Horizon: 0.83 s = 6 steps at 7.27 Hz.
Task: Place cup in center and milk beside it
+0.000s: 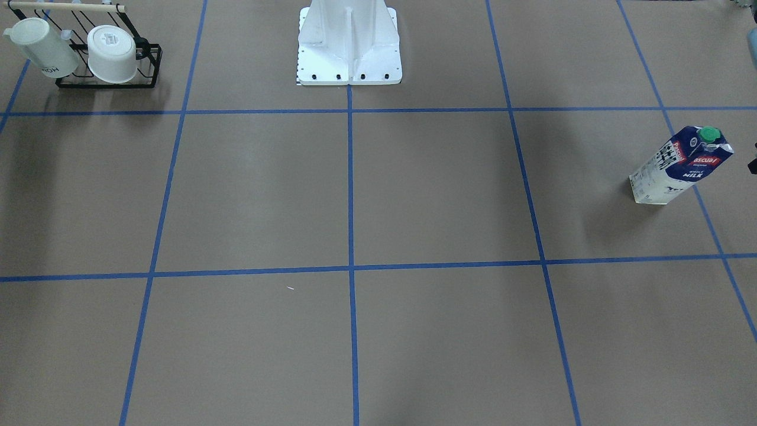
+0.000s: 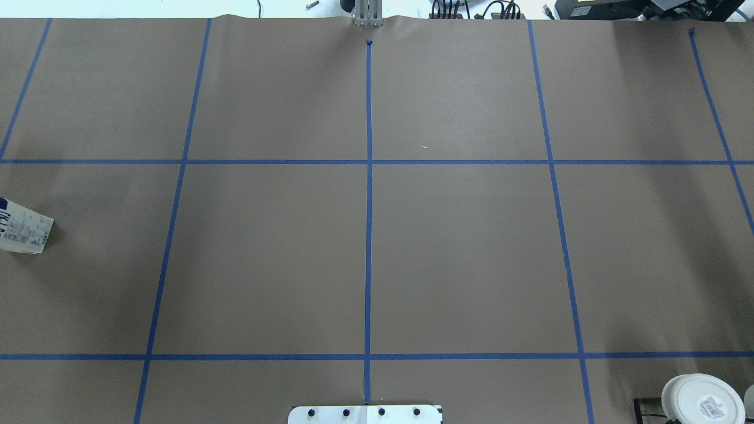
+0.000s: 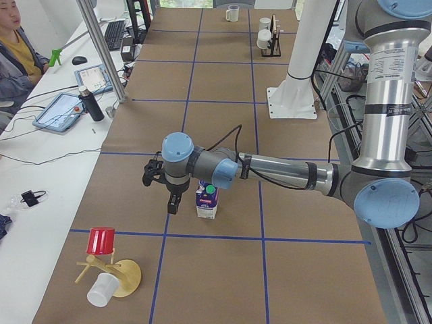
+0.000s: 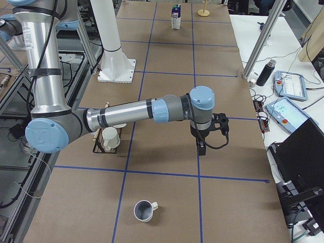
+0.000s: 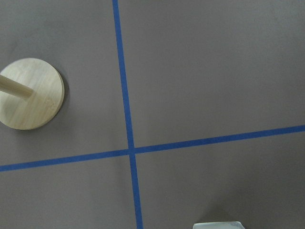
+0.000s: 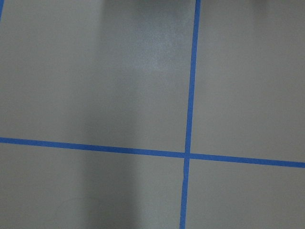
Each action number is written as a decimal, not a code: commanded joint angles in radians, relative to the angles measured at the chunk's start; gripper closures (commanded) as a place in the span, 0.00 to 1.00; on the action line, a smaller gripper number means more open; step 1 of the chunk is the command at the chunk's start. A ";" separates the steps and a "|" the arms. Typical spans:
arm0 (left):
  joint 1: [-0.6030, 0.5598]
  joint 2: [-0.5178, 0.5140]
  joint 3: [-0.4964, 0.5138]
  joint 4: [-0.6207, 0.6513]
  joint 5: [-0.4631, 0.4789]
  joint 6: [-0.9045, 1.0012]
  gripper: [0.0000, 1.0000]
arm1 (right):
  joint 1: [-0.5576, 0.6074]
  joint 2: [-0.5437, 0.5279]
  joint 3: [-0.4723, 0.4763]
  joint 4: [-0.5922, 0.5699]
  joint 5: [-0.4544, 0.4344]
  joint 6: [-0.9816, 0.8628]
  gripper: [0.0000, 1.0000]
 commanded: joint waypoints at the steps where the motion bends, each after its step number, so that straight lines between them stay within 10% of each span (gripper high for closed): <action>1: 0.003 0.005 -0.014 -0.022 -0.013 -0.070 0.02 | -0.009 -0.019 -0.005 0.000 0.006 -0.009 0.00; 6: 0.003 0.032 -0.023 -0.050 -0.096 -0.104 0.02 | -0.053 -0.158 0.057 0.000 0.004 -0.011 0.00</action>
